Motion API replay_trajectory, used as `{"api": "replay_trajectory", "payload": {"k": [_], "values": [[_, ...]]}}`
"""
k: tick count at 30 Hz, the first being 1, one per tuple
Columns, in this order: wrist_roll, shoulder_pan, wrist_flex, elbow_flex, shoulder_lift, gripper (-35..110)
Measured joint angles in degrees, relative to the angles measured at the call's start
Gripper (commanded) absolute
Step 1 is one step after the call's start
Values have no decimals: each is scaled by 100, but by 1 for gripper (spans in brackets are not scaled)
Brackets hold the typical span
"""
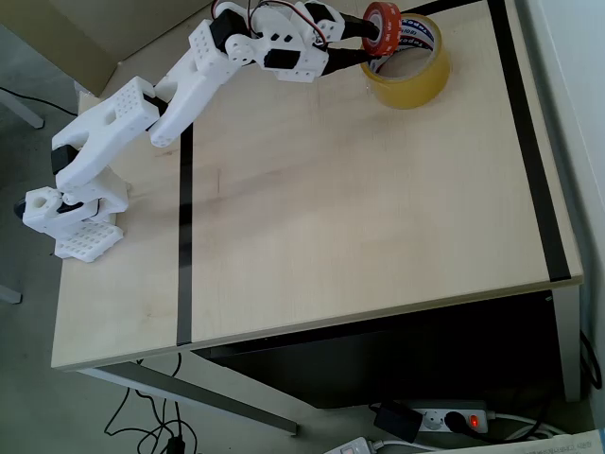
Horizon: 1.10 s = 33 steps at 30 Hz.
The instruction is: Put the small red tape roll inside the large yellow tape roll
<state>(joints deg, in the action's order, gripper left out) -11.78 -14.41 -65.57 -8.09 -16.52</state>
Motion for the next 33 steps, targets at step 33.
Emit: {"api": "replay_trajectory", "payload": {"k": [33], "values": [[132, 809, -3551, 18, -2602, 0]]}}
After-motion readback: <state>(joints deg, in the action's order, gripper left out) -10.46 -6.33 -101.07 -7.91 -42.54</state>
